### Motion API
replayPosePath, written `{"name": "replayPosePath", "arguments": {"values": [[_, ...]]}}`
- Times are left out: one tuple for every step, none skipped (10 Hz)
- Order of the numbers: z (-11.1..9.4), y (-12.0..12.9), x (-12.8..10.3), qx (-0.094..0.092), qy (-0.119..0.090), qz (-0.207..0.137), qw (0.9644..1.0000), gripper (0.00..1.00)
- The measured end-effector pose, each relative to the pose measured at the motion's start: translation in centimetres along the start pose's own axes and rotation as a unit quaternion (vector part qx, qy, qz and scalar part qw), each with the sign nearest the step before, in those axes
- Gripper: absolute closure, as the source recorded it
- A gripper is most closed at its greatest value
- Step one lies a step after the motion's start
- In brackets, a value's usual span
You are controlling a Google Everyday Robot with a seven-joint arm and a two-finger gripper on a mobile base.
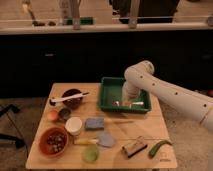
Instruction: Place fork in table surface
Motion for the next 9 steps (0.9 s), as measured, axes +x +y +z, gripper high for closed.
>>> {"name": "replayPosePath", "arguments": {"values": [[0.1,0.3,-0.3,-0.001,0.000,-0.001,1.0000,1.00],[0.1,0.3,-0.6,0.000,-0.002,-0.004,1.0000,1.00],[0.1,0.9,-0.3,-0.003,-0.003,-0.002,1.0000,1.00],[0.0,1.4,0.0,-0.003,-0.004,0.000,1.0000,1.00],[0.0,1.6,0.3,-0.004,-0.005,-0.001,1.0000,1.00],[0.0,2.0,0.9,-0.007,-0.007,0.001,1.0000,1.00],[0.2,2.8,1.3,-0.010,-0.009,0.003,0.9999,1.00],[0.4,3.4,1.8,-0.012,-0.010,0.006,0.9999,1.00],[0.4,3.6,1.7,-0.010,-0.013,0.005,0.9999,1.00]]}}
